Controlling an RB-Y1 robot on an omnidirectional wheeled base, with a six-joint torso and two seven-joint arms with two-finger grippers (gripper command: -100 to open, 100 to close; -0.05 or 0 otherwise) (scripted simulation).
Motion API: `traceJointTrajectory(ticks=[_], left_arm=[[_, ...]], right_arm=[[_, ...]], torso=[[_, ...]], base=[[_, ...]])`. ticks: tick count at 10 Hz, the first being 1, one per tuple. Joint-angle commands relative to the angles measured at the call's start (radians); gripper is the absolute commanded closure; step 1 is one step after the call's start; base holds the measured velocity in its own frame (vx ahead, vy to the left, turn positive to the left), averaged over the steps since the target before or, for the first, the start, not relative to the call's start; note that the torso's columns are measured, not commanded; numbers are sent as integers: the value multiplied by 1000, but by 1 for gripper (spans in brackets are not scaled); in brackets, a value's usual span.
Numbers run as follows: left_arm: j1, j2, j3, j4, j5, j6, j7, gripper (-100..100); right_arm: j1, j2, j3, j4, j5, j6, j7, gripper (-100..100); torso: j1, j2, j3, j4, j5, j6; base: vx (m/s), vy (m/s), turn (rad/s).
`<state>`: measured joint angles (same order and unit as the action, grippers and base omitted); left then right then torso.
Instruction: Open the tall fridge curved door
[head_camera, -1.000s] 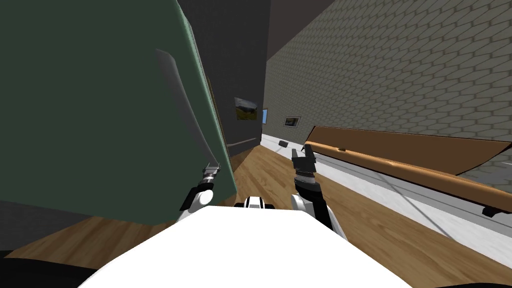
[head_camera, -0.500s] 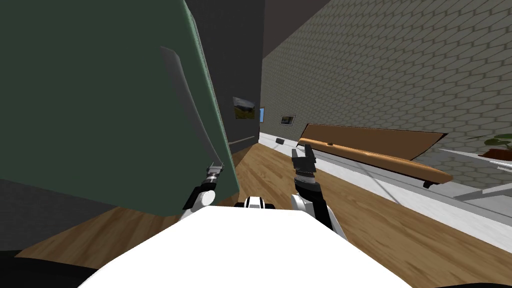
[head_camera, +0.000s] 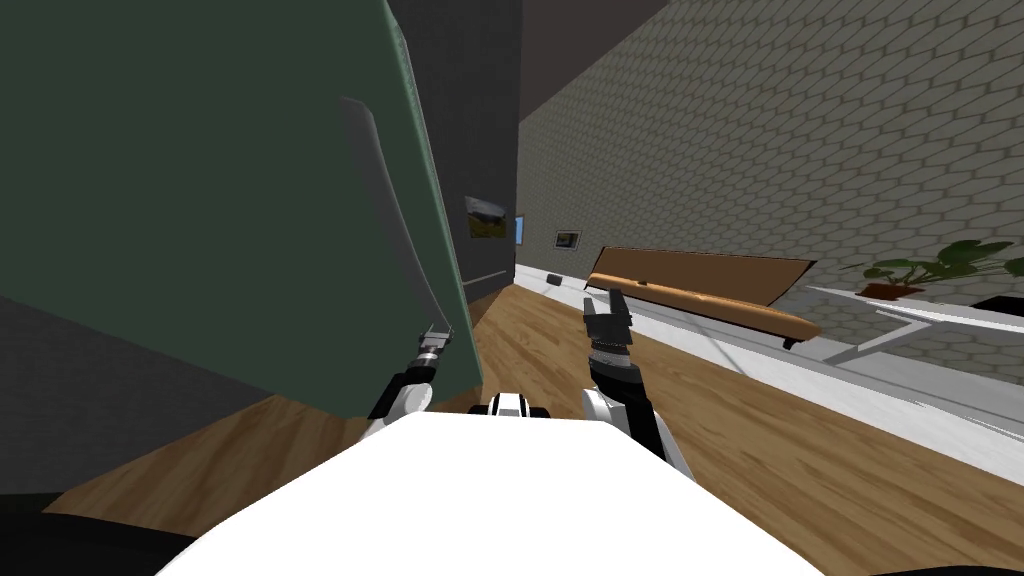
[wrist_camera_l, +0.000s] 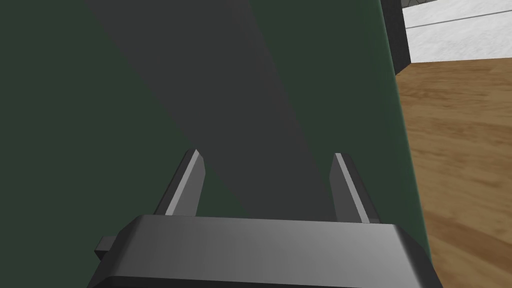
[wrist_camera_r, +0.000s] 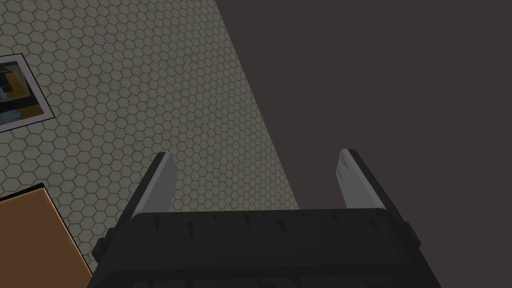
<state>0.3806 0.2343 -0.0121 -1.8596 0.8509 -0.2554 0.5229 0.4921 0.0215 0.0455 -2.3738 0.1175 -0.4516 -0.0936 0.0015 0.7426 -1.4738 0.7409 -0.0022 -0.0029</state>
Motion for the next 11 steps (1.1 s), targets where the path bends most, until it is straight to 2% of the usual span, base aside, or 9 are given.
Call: traceJointTrajectory(ticks=[1,2,3,4,6,8,9,10,11], left_arm=[[3,20,-31,-9,-4,-13,6,100],[7,32,-53,-16,-5,-16,10,100],[7,32,-53,-16,-5,-16,10,100],[11,44,-75,-23,-6,-19,15,100],[12,44,-71,-18,-4,-15,17,100],[20,70,-120,-32,-9,-24,24,100],[20,70,-120,-32,-9,-24,24,100],[23,83,-142,-40,-11,-30,28,100],[23,83,-142,-40,-11,-30,28,100]], right_arm=[[0,0,0,0,0,0,0,0],[0,0,0,0,0,0,0,0],[0,0,0,0,0,0,0,0],[0,0,0,0,0,0,0,0],[0,0,0,0,0,0,0,0],[0,0,0,0,0,0,0,0],[0,0,0,0,0,0,0,0],[0,0,0,0,0,0,0,0],[0,0,0,0,0,0,0,0]], torso=[[2,-4,-2,1,-1,-2],[4,-1,-1,0,0,-2],[0,-1,0,0,0,0],[-4,-3,-1,0,0,0],[-4,-3,-1,0,0,3],[-2,-4,-3,-2,1,4],[-1,0,0,-2,2,5],[1,-1,0,-1,1,2],[1,-2,-1,-1,1,0]], base=[[-232,107,-93],[-249,75,-112],[-219,25,-59],[-273,32,-83],[-161,57,-33],[-210,111,-124],[-238,160,-110],[-239,143,-116],[-139,102,-40]])
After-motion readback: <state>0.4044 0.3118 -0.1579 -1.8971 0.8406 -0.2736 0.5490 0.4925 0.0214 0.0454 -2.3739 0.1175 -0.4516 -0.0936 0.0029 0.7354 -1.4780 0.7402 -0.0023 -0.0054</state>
